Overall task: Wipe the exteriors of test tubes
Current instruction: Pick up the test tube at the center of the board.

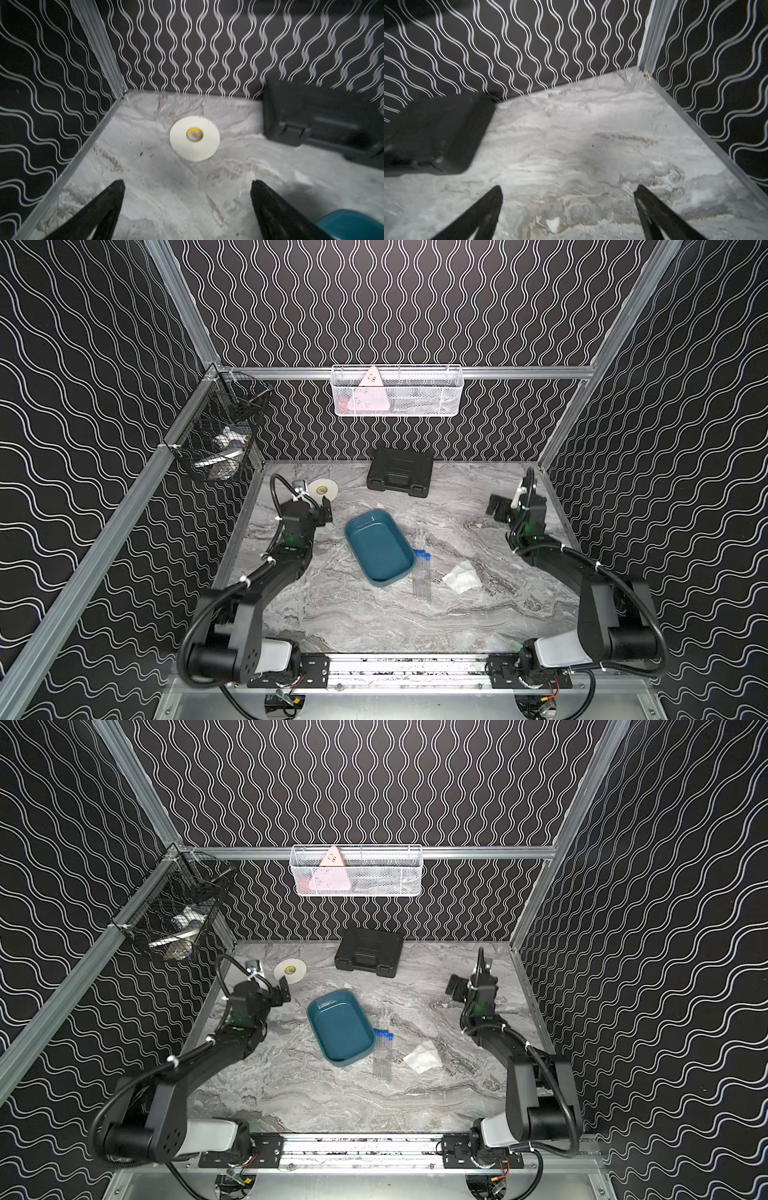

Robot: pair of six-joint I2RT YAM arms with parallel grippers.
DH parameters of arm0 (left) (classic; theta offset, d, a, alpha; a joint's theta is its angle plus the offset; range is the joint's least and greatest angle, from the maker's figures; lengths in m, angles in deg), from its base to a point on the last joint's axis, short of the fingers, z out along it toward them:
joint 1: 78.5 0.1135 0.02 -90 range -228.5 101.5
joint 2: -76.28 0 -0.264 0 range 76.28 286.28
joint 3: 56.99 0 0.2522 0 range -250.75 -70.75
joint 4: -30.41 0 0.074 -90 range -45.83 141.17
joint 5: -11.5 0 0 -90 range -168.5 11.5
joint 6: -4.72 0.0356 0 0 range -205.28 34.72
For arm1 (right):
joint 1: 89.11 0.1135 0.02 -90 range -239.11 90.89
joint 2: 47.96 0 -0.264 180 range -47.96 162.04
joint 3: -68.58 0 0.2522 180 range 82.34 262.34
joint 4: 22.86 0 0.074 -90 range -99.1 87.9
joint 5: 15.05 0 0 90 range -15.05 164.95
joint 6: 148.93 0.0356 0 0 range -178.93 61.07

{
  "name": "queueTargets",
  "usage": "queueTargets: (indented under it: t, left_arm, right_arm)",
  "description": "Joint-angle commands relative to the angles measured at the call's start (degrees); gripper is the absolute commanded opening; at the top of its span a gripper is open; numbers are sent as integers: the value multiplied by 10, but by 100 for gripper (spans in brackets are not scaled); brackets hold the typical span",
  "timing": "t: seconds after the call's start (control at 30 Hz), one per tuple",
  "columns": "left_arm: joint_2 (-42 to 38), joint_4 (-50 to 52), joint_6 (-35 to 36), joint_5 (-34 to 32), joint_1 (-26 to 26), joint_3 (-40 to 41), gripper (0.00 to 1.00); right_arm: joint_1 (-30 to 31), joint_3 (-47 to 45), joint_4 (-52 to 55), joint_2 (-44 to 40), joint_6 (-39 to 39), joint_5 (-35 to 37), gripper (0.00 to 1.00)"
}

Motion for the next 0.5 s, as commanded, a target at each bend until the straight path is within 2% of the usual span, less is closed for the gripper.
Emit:
queueTargets:
  t: [0.0, 0.17, 0.27, 0.47]
  left_arm:
    - [-62, 217, -66, 62, -6, -36, 99]
    - [-113, 322, -102, 134, -33, -83, 99]
    - [-121, 346, -113, 158, -64, -87, 99]
    - [-137, 383, -114, 144, -131, -68, 99]
  right_arm:
    - [65, 57, 306, -12, 33, 15, 99]
    - [126, 83, 423, -27, 113, -36, 100]
    - [179, 96, 467, -27, 157, -20, 100]
    - [249, 129, 499, 9, 196, 1, 100]
